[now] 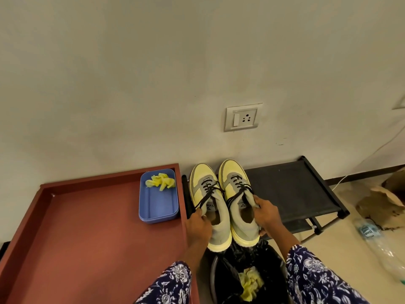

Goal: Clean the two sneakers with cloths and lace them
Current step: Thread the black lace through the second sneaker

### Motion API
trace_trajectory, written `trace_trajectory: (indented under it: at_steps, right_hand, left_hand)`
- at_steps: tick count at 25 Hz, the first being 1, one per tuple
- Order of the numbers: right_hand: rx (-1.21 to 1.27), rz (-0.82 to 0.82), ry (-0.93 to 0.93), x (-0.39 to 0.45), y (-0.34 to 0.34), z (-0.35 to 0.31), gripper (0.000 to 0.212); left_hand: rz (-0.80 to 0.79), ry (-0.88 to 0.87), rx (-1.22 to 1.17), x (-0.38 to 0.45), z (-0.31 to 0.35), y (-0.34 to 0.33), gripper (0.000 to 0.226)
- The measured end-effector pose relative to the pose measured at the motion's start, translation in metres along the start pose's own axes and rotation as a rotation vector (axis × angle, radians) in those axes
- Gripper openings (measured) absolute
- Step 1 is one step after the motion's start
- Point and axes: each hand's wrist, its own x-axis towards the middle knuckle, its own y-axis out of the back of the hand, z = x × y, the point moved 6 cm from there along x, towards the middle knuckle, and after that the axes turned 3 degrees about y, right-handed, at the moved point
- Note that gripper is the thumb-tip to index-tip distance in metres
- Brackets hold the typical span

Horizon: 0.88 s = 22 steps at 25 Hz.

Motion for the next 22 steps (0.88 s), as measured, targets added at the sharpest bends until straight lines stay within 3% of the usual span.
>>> trace_trajectory:
  at_steps: [22]
  right_hand:
    - [-0.085, 0.024, -0.012, 0.024, -0.013, 0.018, 0.049]
  left_hand:
    - [-0.051, 0.054, 0.028, 0.007, -0.012, -0.021, 0.041]
